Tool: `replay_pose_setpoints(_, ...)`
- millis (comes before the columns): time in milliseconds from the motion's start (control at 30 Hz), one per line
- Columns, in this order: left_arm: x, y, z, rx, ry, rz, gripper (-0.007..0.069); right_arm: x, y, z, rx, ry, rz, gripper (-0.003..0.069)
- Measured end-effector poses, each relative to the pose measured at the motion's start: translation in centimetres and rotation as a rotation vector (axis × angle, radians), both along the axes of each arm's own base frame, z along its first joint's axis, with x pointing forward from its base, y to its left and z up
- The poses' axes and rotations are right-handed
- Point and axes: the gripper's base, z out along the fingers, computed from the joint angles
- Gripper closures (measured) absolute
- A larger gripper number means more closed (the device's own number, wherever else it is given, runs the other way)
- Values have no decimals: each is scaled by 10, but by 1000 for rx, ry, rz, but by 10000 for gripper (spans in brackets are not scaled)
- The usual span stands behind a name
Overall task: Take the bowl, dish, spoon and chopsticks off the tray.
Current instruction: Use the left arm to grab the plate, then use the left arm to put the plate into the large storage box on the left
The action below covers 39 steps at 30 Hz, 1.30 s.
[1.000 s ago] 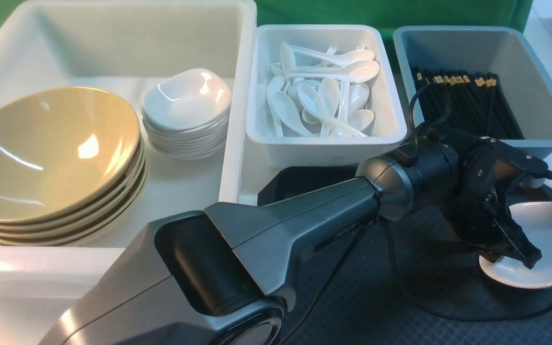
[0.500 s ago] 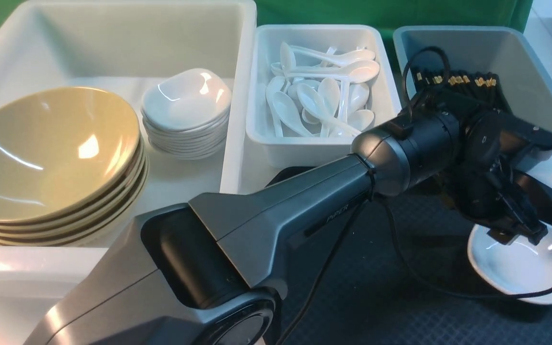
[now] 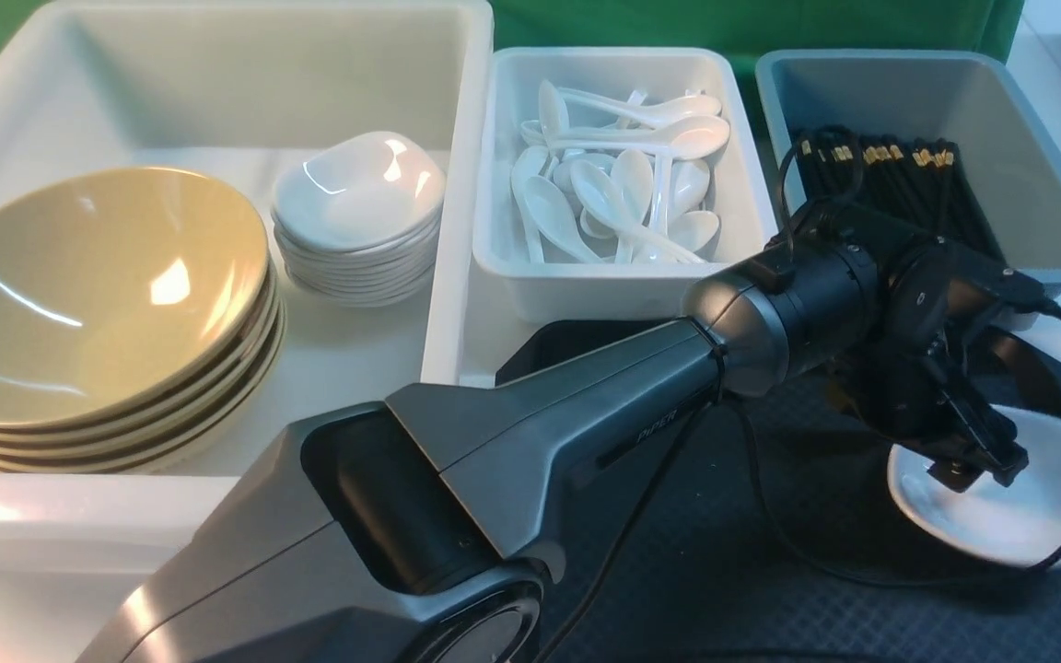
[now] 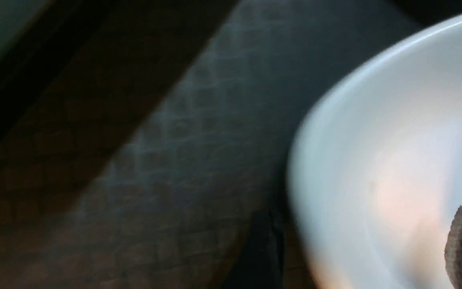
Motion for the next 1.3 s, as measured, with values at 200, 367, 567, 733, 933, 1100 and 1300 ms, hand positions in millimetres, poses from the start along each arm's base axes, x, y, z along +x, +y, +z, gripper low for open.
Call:
replay_pose_setpoints(200, -1, 2, 2, 23, 14, -3, 109, 0, 0, 0, 0, 0, 0, 562)
replay_pose_setpoints(367, -2, 1, 4, 13, 29, -3, 109, 0, 0, 0, 0, 0, 0, 561)
replay_pose_setpoints(567, -7, -4, -11, 23, 82, -10, 219, 0, 0, 0, -1, 0, 1, 561)
replay_pose_setpoints(733, -6, -4, -6, 29, 61, -9, 526, 0, 0, 0, -1, 0, 1, 561)
replay_pose_setpoints(933, 1, 18, 51, 115, -49, -25, 620, 1, 1, 1, 6, -14, 5, 561)
replay_pose_setpoints(1100, 23, 77, 157, 70, -262, 93, 623, 18, 18, 9, 2, -8, 74, 585)
replay_pose_setpoints(1300, 28, 179, 277, -72, -446, 289, 624, 55, 61, 16, 9, 59, 267, 619)
